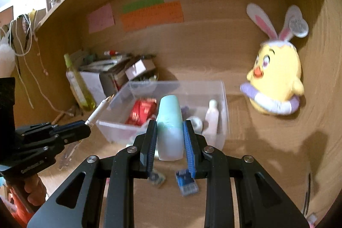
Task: Organize objects
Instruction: 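Lower the white pen and pale blue tube into the bin, opening both grippers, then grasp the pink keychain with the left gripper while the right grasps the blue Max box, then drop the pink keychain and blue Max box into the bin, opening both grippers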
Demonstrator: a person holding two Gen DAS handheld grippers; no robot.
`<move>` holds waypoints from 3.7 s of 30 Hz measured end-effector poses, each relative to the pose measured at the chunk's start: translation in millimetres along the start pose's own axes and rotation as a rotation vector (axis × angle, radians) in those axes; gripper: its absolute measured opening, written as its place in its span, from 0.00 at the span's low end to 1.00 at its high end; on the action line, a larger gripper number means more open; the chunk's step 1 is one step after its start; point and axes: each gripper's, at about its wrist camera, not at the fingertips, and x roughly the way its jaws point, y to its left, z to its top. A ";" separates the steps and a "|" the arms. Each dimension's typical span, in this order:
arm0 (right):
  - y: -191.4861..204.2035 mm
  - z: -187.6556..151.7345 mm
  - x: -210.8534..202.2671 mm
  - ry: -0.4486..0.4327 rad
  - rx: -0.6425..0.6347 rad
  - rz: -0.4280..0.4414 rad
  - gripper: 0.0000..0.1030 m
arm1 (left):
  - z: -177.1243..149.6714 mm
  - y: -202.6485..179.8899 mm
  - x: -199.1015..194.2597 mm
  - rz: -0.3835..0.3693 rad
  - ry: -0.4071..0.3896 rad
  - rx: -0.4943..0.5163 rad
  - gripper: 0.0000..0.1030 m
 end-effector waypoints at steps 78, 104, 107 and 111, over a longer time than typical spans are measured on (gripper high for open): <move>-25.3 -75.7 57.3 0.352 -0.110 -0.079 0.58 | -75.0 16.8 54.6 0.093 0.334 0.054 0.77; -22.8 -80.9 45.4 0.308 -0.063 -0.041 0.24 | -88.6 6.3 28.4 0.061 0.278 0.063 0.26; -22.4 -76.2 33.0 0.272 -0.052 -0.039 0.24 | -78.2 5.7 14.6 0.057 0.230 0.058 0.26; -21.1 -67.3 19.2 0.225 -0.043 -0.032 0.24 | -58.8 4.5 -2.1 0.054 0.153 0.053 0.26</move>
